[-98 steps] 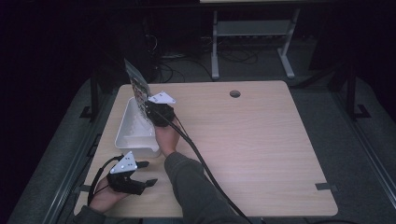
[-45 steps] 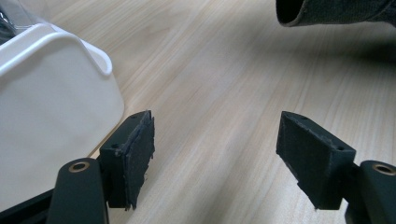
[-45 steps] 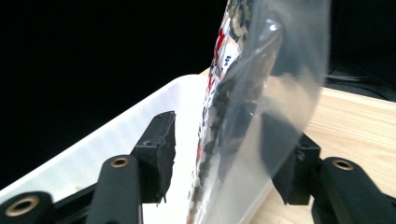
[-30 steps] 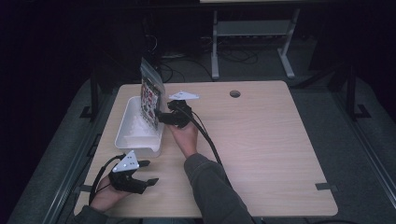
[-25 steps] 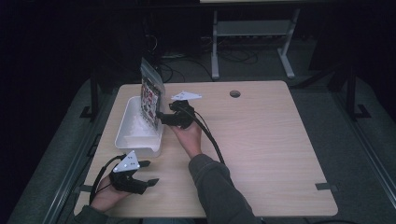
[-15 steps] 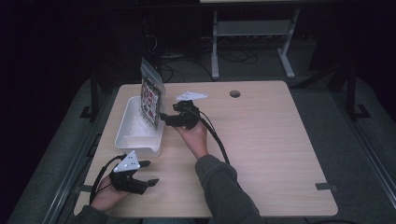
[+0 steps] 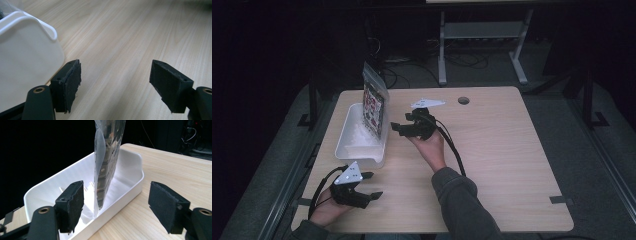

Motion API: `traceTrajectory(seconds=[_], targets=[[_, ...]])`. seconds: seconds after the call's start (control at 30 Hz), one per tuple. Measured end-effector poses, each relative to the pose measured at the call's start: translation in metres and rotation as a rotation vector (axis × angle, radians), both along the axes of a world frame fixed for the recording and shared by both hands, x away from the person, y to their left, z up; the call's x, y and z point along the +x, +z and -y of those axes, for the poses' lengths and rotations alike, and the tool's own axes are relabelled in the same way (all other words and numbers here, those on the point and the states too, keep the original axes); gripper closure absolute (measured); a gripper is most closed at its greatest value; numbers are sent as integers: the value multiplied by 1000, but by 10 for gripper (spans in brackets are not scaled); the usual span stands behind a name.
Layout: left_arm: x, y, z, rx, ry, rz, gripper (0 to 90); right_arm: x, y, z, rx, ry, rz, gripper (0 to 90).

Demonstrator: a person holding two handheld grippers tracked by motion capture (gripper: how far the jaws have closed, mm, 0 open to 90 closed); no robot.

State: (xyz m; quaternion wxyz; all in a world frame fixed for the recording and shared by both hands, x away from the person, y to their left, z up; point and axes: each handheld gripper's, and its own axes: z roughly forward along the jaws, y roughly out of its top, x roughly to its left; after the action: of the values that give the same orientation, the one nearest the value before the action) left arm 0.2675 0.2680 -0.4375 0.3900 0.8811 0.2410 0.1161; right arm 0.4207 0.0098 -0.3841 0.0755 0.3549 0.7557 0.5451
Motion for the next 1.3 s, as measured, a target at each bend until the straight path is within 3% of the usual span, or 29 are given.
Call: traceTrajectory(seconds=[0.33,0.73,1.3], targets=[[1,0,1,-2,3,-1,228,-4,1,19,0,25,-30,264],[1,-2,4,0,2,-8,210,-12,3,44,10,31,-27,262],[2,-3,9,5,-7,-10,202,-22,2,78,-11,45,-64,243]])
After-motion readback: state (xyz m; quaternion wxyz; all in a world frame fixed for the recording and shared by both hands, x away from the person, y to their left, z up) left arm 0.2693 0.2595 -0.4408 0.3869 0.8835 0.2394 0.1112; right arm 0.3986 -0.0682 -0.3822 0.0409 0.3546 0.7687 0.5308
